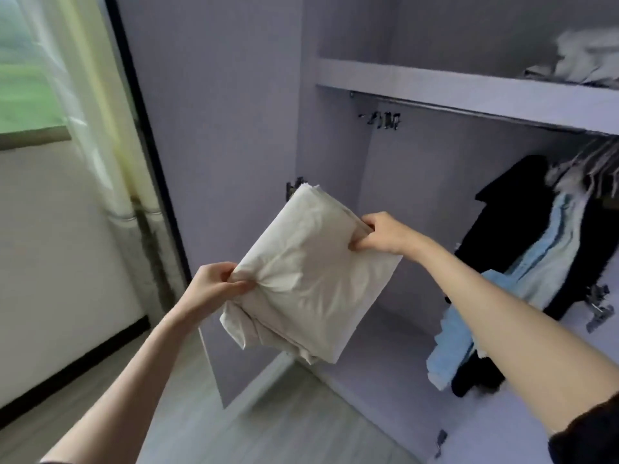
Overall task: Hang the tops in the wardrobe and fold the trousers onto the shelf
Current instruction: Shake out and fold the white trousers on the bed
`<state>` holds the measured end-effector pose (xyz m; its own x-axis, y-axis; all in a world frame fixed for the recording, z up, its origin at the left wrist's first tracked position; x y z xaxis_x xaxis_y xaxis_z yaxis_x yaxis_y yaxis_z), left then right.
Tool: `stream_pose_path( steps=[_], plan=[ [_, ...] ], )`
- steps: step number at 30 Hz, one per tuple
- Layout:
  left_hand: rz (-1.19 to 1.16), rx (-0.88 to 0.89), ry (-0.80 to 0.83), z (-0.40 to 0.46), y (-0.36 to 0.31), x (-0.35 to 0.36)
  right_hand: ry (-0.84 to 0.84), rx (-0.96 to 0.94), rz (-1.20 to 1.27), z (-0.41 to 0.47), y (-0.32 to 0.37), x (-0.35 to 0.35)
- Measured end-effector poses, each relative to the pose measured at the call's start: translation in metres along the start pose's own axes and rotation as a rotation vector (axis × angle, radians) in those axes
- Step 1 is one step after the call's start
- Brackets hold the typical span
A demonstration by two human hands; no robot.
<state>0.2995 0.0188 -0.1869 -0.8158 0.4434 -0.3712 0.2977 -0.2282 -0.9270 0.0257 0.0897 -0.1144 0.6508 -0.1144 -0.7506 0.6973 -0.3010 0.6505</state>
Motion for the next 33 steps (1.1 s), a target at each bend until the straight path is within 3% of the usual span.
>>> stream_pose_path(
  steps=[4, 10, 14, 18, 23, 29, 31, 33],
  plan=[
    [-0.002, 0.172, 0.111, 0.113, -0.078, -0.005, -0.218, 0.049, 0.06, 0.024, 0.016, -0.089],
    [-0.107, 0.454, 0.181, 0.231, -0.253, 0.014, -0.582, 0.039, 0.074, 0.012, 0.05, -0.264],
    [-0.16, 0.563, 0.247, 0.283, -0.348, 0.045, -0.683, 0.075, 0.073, 0.005, 0.054, -0.357],
    [-0.182, 0.538, 0.312, 0.337, -0.415, 0.08, -0.692, 0.103, 0.12, 0.019, 0.041, -0.43],
    [-0.137, 0.49, 0.318, 0.412, -0.455, 0.121, -0.706, 0.123, 0.018, 0.065, 0.035, -0.497],
    [-0.062, 0.33, 0.365, 0.512, -0.453, 0.18, -0.811, 0.247, -0.426, 0.163, 0.026, -0.558],
    [0.097, 0.315, 0.359, 0.538, -0.449, 0.198, -0.883, 0.297, -0.516, 0.194, 0.013, -0.57],
    [0.5, 0.443, 0.355, 0.551, -0.452, 0.217, -0.83, 0.32, -0.559, 0.219, -0.003, -0.56]
  ],
)
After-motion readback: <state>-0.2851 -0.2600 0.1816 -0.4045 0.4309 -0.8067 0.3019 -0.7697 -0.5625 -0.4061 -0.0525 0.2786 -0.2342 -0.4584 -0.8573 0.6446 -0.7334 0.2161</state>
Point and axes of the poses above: each hand's wrist, its own z-axis towards the middle knuckle, its own x-axis out of the palm, y = z × x, the point moved 8 cm from there along z, towards the middle knuckle, and after that the axes turned 4 degrees about x, right-handed, at the moved point
